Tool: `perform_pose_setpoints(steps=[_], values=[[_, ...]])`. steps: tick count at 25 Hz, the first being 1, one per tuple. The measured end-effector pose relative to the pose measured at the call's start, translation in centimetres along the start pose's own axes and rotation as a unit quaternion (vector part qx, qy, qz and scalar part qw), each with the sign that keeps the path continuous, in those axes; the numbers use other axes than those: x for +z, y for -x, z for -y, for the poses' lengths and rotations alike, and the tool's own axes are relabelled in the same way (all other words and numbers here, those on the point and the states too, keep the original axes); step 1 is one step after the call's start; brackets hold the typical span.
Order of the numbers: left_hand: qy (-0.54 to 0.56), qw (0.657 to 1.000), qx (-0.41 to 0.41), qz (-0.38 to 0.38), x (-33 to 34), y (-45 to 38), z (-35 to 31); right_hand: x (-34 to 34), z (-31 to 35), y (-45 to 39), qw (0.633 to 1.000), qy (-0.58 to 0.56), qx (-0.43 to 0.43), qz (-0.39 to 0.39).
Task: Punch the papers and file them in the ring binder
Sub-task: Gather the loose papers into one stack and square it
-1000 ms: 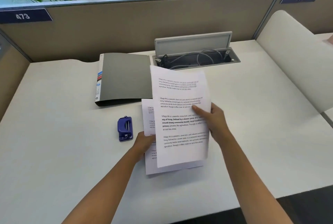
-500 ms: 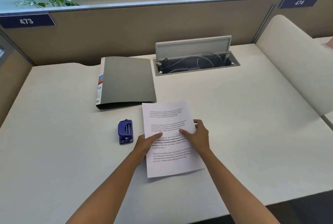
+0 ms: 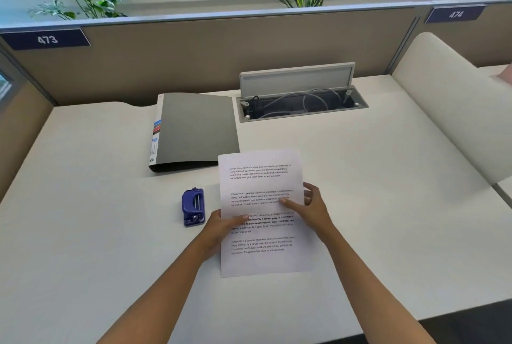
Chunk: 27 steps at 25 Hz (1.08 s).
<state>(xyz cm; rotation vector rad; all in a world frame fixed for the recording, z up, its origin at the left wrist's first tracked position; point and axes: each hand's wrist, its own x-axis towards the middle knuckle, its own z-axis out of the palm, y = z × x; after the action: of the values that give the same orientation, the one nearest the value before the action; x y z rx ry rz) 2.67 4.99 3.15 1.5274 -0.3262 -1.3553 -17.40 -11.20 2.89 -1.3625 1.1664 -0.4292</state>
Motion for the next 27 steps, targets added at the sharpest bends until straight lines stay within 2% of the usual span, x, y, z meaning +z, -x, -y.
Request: perform_pose_setpoints(steps=[2,4,8,11,13,16,20,27], values=[[0.008,1.000,0.008,0.024,-0.2,0.5,-0.6,-0.6,1.0,0.6,0.991,-0.045,-0.008,0.124],[0.022,0.999,0.012,0.037,-0.3,0.7,-1.4,-0.2,1.8,1.0,0.985,-0.081,-0.025,0.150],[0.050,0.998,-0.026,-0.007,-0.6,-0.4,-2.8,0.8,1.4,-0.1,0.995,-0.071,-0.029,0.059],[0.010,0.996,-0.083,-0.041,-0.6,-1.3,-2.0,1.3,0.4,-0.9,0.998,0.026,0.055,-0.022],[-0.036,0.993,-0.089,-0.069,-0.2,-1.6,-0.8,1.7,0.1,-0.6,0.991,0.100,0.071,-0.053],[-0.057,0.992,-0.063,-0.094,0.3,-1.6,0.1,2.2,0.2,-0.4,0.989,0.122,0.062,-0.063],[-0.038,0.994,-0.020,-0.100,0.7,-1.0,-1.2,2.0,0.8,-0.5,0.999,0.000,0.049,-0.011],[-0.050,0.977,0.169,-0.121,2.0,0.7,-8.0,1.0,7.3,0.6,0.988,-0.065,-0.142,0.006]])
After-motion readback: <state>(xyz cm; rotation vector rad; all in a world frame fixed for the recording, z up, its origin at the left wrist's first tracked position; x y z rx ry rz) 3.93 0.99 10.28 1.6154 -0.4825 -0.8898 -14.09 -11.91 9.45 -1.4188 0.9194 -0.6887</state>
